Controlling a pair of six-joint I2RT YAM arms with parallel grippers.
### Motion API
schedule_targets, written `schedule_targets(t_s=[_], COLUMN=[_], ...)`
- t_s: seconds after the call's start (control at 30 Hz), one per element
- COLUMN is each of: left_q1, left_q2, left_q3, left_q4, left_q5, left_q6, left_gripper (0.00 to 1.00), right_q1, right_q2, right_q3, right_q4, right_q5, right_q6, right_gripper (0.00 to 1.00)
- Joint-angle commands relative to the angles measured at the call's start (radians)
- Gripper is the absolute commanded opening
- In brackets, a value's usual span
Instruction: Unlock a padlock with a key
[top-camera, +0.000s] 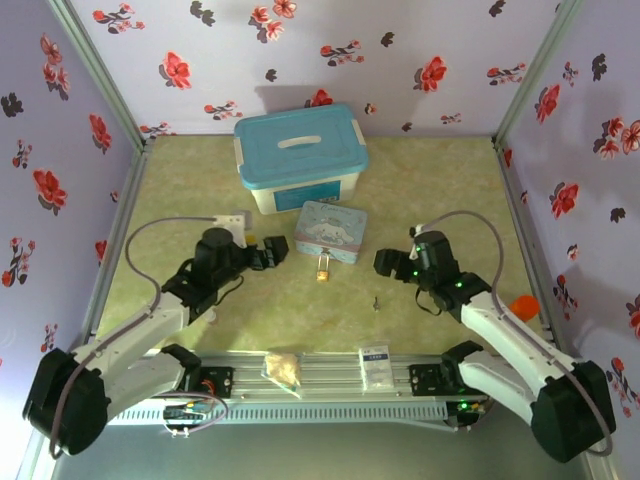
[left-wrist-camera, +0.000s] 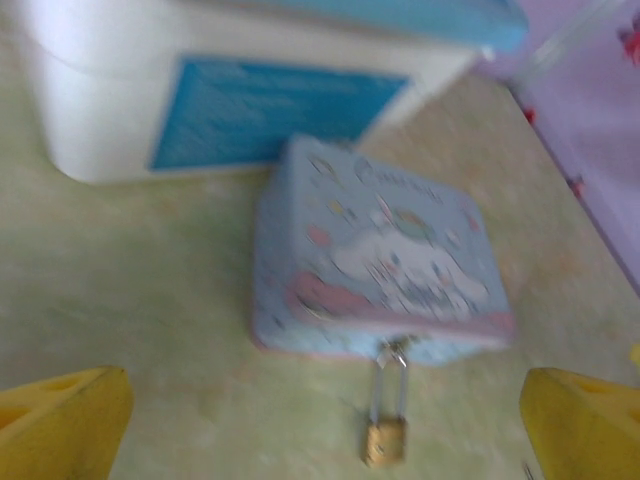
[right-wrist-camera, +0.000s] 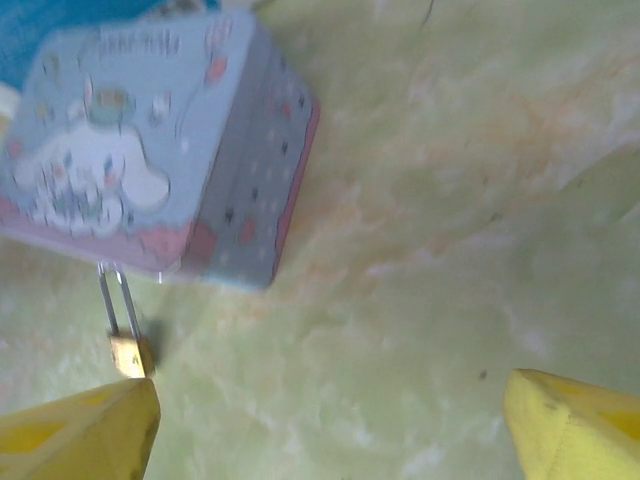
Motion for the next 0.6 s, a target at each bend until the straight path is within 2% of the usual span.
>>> schedule_targets(t_s=[0.0,0.17,0.33,0.57], left_q1=[-0.094,-0.235,-0.270,-0.285], left_q2=[0.030,0.102,0.124,0.118], left_q3=[0.049,0.140,0.136,0.141], left_q4=[-0.034,-0.100,-0.051,-0.058], left_q5=[-0.053,-0.123,-0.128,-0.153], left_q6=[-0.033,-0.014,-0.028,-0.028], left_gripper=[1.00,1.00,1.00,1.00], right_q1=[0.103,0.242,0.316,0.416], right_q2=[0.014,0.088,0.195,0.270], right_q3=[-0.005,-0.017,-0.001,0.011], right_q4=[-0.101,-0.114,-0.117,-0.145], right_q5=[0.135,0.215,0.200,0.284], right_q6=[0.062,0.123,0.149,0.203], right_gripper=[0.87,0.78,0.63,0.57])
